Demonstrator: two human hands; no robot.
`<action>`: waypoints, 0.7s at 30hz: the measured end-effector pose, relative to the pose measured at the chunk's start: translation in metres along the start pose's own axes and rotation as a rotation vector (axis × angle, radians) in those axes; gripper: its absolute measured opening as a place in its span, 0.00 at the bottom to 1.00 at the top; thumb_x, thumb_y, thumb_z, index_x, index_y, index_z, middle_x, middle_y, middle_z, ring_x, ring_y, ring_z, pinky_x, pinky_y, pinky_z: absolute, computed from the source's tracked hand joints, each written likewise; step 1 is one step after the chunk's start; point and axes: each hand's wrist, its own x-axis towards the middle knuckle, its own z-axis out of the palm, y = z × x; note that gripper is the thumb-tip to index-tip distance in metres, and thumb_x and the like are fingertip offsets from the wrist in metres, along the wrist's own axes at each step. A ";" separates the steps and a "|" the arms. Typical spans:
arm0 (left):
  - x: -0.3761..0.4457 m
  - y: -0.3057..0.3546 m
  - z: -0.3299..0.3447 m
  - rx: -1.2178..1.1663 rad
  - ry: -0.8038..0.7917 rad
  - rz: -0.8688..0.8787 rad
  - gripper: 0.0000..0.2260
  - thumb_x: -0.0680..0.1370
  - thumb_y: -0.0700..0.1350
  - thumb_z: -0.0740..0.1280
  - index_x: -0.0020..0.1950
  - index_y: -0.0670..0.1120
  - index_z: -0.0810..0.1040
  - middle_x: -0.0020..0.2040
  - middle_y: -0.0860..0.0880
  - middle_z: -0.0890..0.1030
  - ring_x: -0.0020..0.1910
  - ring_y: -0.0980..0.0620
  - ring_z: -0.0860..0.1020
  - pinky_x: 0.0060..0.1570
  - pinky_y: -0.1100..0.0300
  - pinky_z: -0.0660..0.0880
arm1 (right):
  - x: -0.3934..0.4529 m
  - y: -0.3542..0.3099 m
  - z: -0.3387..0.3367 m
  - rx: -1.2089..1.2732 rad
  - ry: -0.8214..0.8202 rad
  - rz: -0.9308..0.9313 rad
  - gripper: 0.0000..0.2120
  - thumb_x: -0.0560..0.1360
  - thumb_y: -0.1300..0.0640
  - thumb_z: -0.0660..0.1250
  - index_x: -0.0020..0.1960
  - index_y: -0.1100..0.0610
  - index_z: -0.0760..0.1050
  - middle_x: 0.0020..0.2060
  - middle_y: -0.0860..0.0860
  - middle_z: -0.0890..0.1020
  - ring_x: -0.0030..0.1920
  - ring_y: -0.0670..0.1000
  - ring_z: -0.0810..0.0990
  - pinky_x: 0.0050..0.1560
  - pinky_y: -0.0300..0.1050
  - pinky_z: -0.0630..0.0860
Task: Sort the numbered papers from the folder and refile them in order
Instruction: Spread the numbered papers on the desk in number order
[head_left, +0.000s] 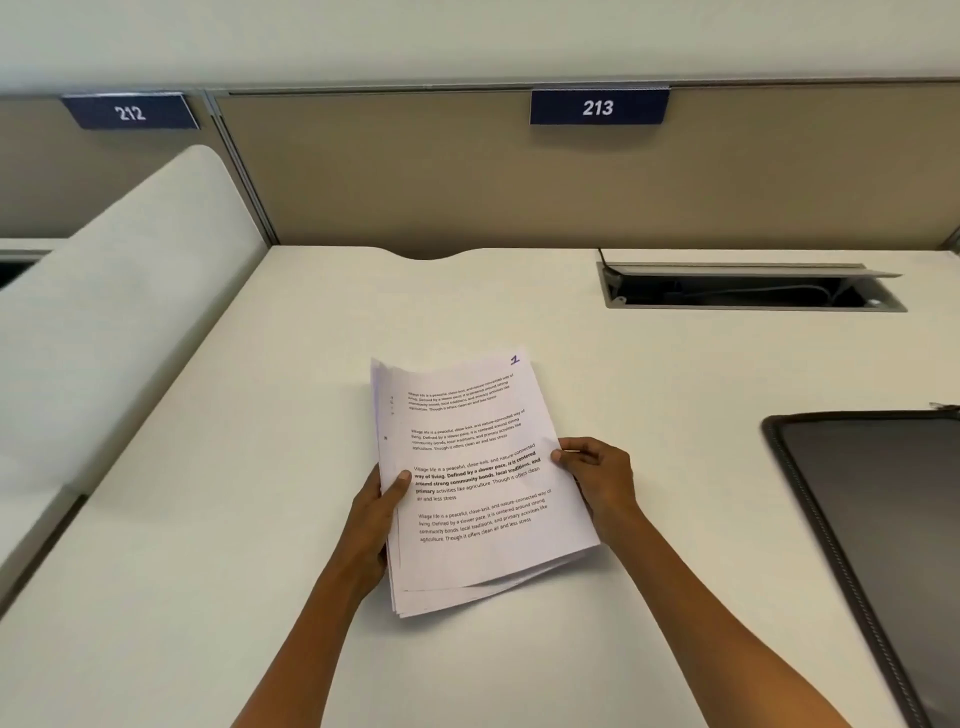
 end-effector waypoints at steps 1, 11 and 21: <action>0.003 0.000 -0.003 0.001 0.005 0.002 0.16 0.80 0.43 0.62 0.68 0.49 0.70 0.59 0.46 0.81 0.55 0.45 0.80 0.53 0.47 0.77 | 0.001 0.000 0.003 -0.011 0.013 0.005 0.07 0.67 0.62 0.76 0.42 0.54 0.82 0.39 0.53 0.85 0.45 0.59 0.83 0.53 0.59 0.79; 0.023 0.004 -0.032 0.055 0.090 0.051 0.16 0.79 0.41 0.63 0.67 0.48 0.72 0.56 0.45 0.81 0.51 0.43 0.81 0.51 0.44 0.78 | 0.014 -0.014 0.021 -0.287 0.126 -0.201 0.06 0.70 0.60 0.75 0.42 0.51 0.80 0.32 0.47 0.82 0.39 0.51 0.81 0.45 0.44 0.76; 0.029 0.018 -0.069 -0.015 0.158 0.090 0.15 0.79 0.41 0.64 0.65 0.49 0.73 0.55 0.45 0.82 0.50 0.42 0.81 0.42 0.50 0.81 | 0.035 -0.021 0.018 -0.739 0.237 -0.572 0.11 0.75 0.56 0.69 0.57 0.54 0.79 0.53 0.55 0.78 0.55 0.58 0.74 0.54 0.50 0.69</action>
